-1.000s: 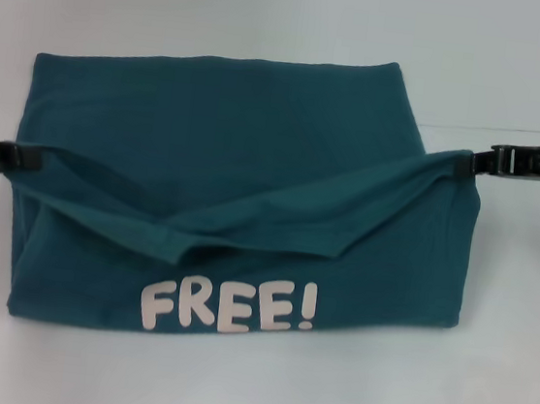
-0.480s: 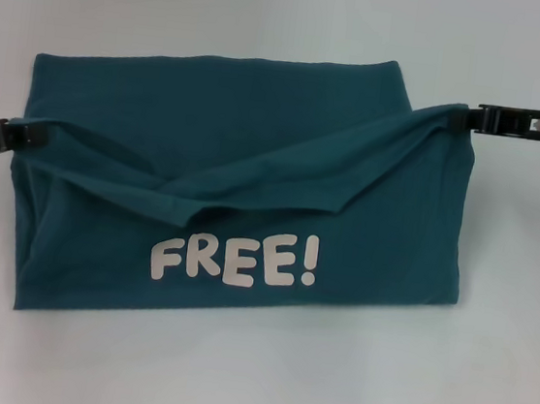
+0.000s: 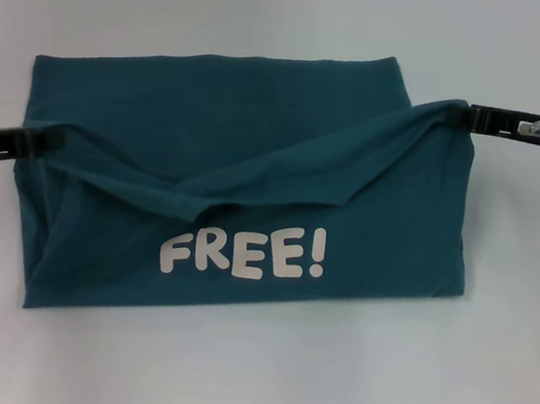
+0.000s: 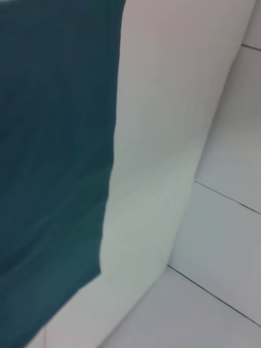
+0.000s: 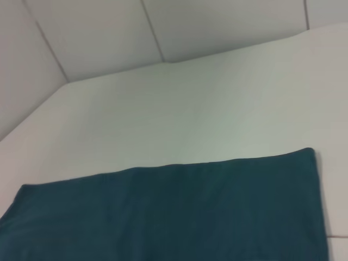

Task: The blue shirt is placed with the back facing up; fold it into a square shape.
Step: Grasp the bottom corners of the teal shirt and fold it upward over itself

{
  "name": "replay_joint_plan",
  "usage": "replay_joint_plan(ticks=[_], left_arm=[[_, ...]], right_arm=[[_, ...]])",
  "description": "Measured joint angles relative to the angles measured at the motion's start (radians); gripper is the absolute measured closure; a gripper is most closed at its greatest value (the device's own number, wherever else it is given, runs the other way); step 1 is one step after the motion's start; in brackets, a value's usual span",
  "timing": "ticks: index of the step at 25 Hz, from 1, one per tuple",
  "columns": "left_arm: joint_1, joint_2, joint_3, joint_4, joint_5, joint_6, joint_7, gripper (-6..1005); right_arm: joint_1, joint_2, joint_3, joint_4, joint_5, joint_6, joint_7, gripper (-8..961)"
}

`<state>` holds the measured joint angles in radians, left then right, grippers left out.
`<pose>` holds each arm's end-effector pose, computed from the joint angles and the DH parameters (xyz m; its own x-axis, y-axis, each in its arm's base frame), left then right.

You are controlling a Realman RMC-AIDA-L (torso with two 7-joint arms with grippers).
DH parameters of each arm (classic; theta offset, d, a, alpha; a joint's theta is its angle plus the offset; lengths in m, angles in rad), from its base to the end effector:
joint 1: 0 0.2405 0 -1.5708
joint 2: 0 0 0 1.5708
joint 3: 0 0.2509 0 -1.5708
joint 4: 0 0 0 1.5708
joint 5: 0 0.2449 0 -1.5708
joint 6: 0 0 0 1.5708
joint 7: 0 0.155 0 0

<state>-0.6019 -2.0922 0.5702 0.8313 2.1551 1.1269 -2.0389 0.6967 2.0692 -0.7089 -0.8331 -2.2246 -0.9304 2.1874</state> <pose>-0.2957 0.4390 0.0579 0.4492 0.6020 0.6602 0.8916 -0.3490 -0.2884 0.2603 0.4843 0.0615 0.5069 -0.5765 -0.6409 -0.8613 -0.3077 -0.4044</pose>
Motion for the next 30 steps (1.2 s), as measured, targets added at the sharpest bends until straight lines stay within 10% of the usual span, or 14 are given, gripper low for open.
replay_joint_plan(ticks=[30], left_arm=[[-0.053, 0.007, 0.112, -0.096, 0.025, -0.259, 0.043, 985]], right_arm=[[0.037, 0.005, -0.006, 0.147, 0.069, 0.26, -0.074, 886]])
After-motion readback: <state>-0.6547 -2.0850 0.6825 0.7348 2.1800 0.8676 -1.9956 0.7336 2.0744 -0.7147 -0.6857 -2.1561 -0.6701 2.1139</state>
